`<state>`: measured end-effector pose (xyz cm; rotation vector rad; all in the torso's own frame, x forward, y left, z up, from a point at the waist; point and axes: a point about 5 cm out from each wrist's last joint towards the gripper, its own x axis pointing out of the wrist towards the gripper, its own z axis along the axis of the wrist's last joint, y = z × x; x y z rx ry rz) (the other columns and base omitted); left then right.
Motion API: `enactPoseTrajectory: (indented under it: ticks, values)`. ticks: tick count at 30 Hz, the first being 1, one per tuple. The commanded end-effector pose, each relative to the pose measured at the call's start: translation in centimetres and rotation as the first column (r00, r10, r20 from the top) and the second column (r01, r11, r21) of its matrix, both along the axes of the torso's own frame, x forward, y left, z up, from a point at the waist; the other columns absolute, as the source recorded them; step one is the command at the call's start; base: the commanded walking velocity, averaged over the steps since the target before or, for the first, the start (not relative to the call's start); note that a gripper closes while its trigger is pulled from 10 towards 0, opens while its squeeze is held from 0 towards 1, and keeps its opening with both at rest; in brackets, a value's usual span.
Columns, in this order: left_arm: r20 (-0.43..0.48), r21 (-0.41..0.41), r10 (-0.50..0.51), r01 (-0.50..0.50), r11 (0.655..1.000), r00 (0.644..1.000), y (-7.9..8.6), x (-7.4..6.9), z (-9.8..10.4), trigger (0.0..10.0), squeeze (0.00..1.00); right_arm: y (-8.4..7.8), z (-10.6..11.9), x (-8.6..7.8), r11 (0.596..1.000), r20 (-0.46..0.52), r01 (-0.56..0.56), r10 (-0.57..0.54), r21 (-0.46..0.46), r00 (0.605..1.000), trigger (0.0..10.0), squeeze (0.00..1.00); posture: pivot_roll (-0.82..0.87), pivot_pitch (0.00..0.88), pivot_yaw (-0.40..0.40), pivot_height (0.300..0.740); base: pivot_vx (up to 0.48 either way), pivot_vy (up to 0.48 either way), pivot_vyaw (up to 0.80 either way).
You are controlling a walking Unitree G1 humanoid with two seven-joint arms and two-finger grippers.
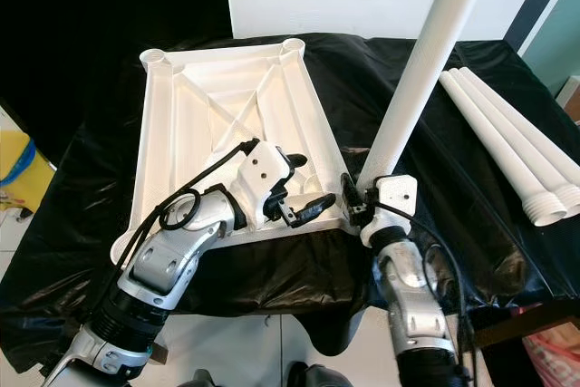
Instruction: Building children table
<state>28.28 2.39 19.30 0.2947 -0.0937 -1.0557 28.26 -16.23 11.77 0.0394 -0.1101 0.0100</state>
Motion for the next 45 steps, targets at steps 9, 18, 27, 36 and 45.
enactPoseTrajectory:
  ticks: [9,18,27,36,45]
  values:
    - [0.024,-0.014,0.029,-0.028,1.0,0.999,-0.1,0.1,0.2,10.0,0.0,0.3,-3.2,-1.0,0.966,-0.19,0.252,-0.237,0.056,0.953,10.0,0.0,-0.02,0.077,-0.048,0.74,0.0,0.0,0.0]
    - [0.039,-0.014,0.025,-0.025,1.0,0.999,-0.2,0.5,0.5,10.0,0.0,0.1,-2.4,-0.5,0.967,-0.152,0.248,-0.238,0.055,0.959,10.0,0.0,-0.03,0.068,-0.043,0.74,0.0,0.0,0.0]
    - [0.033,-0.012,0.017,-0.016,1.0,0.999,-0.4,0.4,0.2,10.0,0.0,0.5,-1.4,-0.5,0.973,-0.106,0.226,-0.22,0.049,0.97,10.0,0.0,-0.03,0.078,-0.043,0.74,0.0,0.0,0.0]
    - [0.009,-0.001,0.008,-0.008,1.0,1.0,-0.5,0.2,-0.7,10.0,0.0,0.0,-1.2,-0.8,0.979,-0.082,0.203,-0.201,0.022,0.976,10.0,0.39,-0.04,0.086,-0.044,0.74,0.0,0.0,0.0]
    - [-0.075,0.053,-0.055,0.059,0.997,0.996,-0.4,-0.7,-3.4,10.0,0.0,-0.7,-1.3,-1.2,0.985,-0.081,0.173,-0.172,0.0,0.982,10.0,1.0,-0.04,0.09,-0.046,0.74,0.0,0.0,0.0]
